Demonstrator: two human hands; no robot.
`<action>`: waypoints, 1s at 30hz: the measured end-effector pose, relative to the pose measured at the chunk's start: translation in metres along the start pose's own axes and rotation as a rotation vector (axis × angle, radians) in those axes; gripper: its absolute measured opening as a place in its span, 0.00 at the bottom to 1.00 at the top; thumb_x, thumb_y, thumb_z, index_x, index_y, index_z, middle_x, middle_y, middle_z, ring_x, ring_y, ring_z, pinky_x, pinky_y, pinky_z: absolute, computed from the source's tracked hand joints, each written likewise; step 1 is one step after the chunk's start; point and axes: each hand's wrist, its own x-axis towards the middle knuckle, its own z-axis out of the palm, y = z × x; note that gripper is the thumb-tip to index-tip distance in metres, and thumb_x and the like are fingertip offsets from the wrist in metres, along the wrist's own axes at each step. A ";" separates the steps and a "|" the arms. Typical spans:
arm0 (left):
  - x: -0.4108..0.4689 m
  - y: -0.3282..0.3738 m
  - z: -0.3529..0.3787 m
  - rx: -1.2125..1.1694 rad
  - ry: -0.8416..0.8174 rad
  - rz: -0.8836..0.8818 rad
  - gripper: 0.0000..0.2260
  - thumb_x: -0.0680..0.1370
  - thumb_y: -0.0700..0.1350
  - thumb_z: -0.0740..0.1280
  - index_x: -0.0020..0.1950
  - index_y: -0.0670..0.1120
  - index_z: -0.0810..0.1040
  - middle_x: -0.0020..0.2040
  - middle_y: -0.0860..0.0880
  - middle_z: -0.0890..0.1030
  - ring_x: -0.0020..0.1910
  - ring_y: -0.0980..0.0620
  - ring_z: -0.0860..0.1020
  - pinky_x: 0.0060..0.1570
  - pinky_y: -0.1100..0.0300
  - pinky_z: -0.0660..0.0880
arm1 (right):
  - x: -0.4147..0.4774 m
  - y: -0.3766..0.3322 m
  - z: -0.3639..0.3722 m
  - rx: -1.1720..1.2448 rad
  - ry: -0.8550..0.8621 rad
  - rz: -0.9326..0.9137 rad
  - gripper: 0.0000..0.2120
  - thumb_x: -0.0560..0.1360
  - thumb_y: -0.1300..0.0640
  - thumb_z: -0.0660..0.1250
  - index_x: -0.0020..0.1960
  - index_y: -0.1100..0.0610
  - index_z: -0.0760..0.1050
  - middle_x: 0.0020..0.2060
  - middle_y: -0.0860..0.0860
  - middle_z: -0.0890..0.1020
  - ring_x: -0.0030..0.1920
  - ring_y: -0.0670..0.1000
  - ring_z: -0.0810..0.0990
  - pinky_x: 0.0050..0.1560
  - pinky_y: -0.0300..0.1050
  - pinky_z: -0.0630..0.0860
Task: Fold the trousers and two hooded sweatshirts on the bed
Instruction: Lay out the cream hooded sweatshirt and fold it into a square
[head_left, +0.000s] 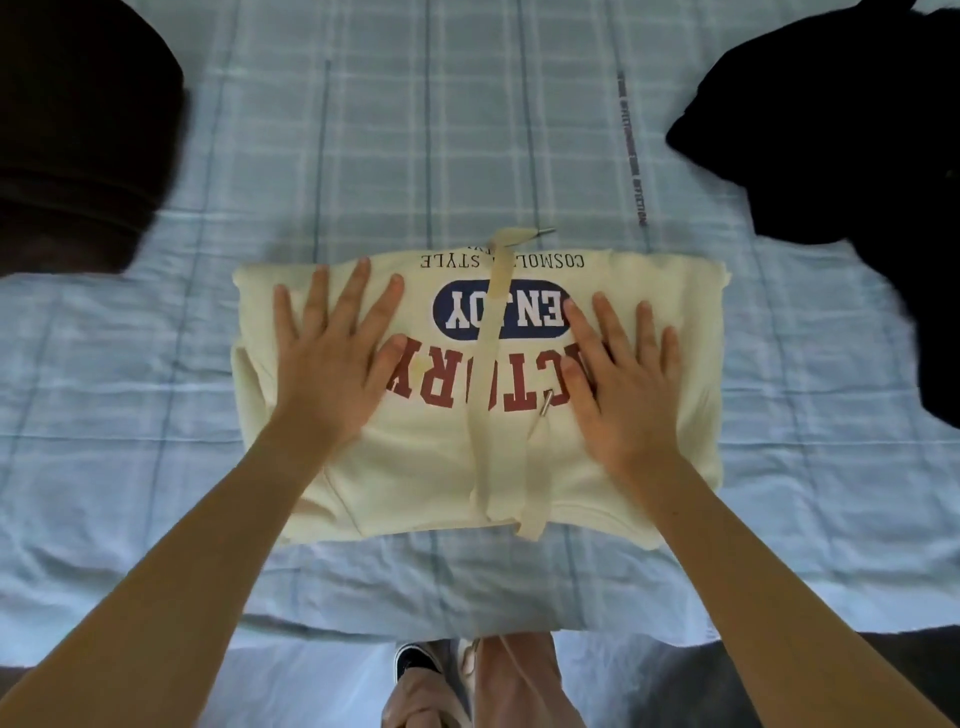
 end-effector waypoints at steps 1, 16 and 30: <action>-0.001 -0.003 0.008 -0.026 -0.016 -0.005 0.26 0.82 0.62 0.40 0.80 0.58 0.47 0.81 0.49 0.49 0.80 0.40 0.48 0.75 0.35 0.43 | 0.000 0.001 0.007 0.007 -0.006 0.005 0.26 0.82 0.37 0.41 0.80 0.37 0.46 0.81 0.45 0.52 0.81 0.60 0.46 0.78 0.63 0.43; -0.083 0.018 0.028 -0.104 -0.098 -0.128 0.28 0.82 0.61 0.42 0.81 0.55 0.45 0.81 0.49 0.47 0.80 0.44 0.47 0.73 0.33 0.51 | -0.054 -0.085 0.016 0.073 -0.025 -0.119 0.27 0.82 0.41 0.48 0.80 0.40 0.51 0.81 0.48 0.51 0.81 0.59 0.45 0.77 0.66 0.45; -0.096 -0.027 -0.005 -0.984 0.087 -0.709 0.37 0.73 0.54 0.73 0.77 0.60 0.58 0.70 0.49 0.65 0.67 0.48 0.65 0.61 0.58 0.61 | -0.022 -0.136 0.012 -0.011 0.006 -0.218 0.27 0.82 0.42 0.47 0.80 0.41 0.51 0.81 0.48 0.54 0.80 0.61 0.45 0.75 0.71 0.44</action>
